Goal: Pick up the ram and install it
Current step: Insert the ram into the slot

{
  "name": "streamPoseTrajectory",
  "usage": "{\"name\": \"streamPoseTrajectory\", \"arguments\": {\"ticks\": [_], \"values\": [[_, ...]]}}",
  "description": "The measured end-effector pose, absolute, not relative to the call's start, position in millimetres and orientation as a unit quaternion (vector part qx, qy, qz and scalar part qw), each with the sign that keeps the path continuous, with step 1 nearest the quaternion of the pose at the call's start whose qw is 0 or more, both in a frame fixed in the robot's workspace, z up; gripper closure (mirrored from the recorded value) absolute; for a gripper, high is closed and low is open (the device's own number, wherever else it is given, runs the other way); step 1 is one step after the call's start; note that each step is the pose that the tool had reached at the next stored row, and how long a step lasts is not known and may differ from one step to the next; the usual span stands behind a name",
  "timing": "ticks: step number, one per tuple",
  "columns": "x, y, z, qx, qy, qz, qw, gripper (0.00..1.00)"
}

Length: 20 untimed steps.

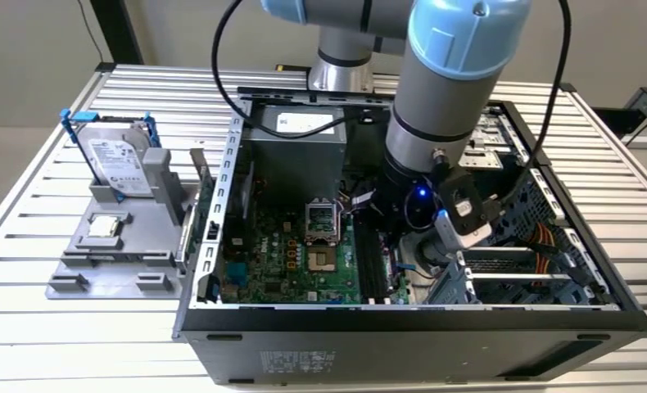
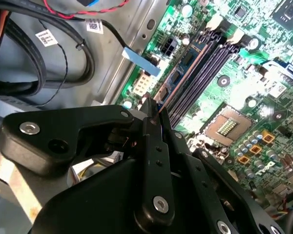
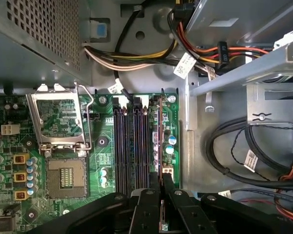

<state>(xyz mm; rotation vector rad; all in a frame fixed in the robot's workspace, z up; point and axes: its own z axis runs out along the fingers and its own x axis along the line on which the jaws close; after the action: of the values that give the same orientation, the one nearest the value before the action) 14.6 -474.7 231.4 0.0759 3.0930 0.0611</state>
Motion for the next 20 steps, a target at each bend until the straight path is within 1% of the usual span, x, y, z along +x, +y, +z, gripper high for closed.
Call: {"name": "streamPoseTrajectory", "arguments": {"ticks": [20], "values": [[12.8, -477.3, 219.9, 0.022, 0.999, 0.019, 0.023, 1.0]]}}
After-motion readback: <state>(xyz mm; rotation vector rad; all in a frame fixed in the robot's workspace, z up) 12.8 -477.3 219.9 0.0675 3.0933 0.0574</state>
